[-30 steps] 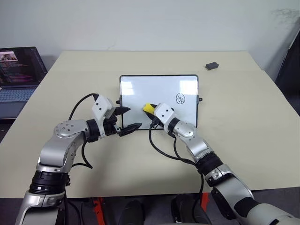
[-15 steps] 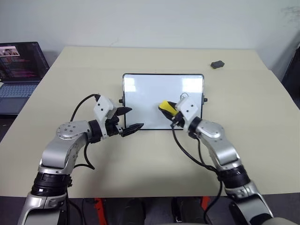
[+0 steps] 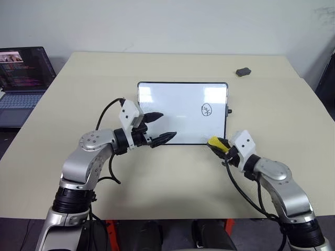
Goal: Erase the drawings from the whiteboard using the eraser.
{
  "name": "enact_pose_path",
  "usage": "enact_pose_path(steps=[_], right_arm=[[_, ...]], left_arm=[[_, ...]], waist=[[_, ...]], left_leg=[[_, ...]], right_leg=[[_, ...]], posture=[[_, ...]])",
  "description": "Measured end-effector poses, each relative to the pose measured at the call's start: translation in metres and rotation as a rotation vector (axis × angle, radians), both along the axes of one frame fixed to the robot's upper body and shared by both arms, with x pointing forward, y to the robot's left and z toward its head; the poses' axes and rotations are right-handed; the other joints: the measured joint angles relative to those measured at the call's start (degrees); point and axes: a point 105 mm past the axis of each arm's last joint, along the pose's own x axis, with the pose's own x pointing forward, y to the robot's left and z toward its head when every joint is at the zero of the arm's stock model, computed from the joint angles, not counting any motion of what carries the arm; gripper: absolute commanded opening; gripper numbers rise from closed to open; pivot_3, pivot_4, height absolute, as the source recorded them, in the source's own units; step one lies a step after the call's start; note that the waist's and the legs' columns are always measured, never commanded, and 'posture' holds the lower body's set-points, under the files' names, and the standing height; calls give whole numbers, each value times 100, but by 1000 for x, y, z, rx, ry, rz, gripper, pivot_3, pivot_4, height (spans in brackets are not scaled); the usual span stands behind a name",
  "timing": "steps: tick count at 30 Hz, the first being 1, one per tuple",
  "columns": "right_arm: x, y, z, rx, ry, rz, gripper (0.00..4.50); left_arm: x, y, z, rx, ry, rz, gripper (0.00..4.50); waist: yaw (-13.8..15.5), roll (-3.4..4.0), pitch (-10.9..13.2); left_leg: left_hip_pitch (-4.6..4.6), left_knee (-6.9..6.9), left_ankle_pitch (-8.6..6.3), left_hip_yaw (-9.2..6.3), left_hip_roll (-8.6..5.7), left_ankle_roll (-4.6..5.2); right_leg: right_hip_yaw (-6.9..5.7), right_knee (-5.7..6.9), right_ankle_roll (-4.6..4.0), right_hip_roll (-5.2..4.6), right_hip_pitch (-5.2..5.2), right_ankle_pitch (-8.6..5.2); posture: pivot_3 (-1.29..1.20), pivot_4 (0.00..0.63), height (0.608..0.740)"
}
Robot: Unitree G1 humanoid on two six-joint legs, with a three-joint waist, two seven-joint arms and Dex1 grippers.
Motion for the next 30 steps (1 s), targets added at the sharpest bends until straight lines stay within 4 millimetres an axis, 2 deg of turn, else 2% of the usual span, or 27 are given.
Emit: enact_pose_path(steps=[4, 8, 12, 19, 25, 30], right_arm=[[2, -1, 5, 24, -36, -36, 1155], [17, -2, 36, 54, -185, -88, 1155], [35, 0, 54, 72, -287, -123, 1155], [72, -1, 64, 92, -383, -218, 1155], [93, 14, 73, 133, -463, -227, 1154], [103, 26, 57, 147, -470, -223, 1153]], left_arm=[[0, -4, -2, 0, 0, -11, 4500], [5, -12, 1, -1, -16, -13, 4500], [7, -18, 5, -2, -38, -34, 4500], [14, -22, 8, -13, -58, -26, 4500], [15, -24, 7, -3, -72, -28, 4500], [14, -25, 6, 0, -69, -33, 4500]], waist=[[1, 0, 0], [4, 0, 0], [-1, 0, 0], [0, 0, 0], [-11, 0, 0], [-6, 0, -1]], left_leg=[[0, 3, 0, 1, -1, 0], [2, 8, 1, 2, -4, -1], [3, 8, 1, 2, -2, -1], [2, 8, 1, 8, -2, -1], [3, 7, 1, 12, 0, -1], [4, 9, 1, 13, 0, -1]], right_leg=[[2, 2, 0, 0, 0, 0], [3, 9, 1, 0, 1, 0], [2, 9, 0, 1, 1, 0], [6, 10, 0, 0, 0, 1], [8, 13, -1, 0, -2, 1], [9, 16, -1, -1, -2, 1]], posture=[[0, 150, 740], [0, 150, 740], [0, 150, 740], [0, 150, 740], [0, 150, 740], [0, 150, 740]])
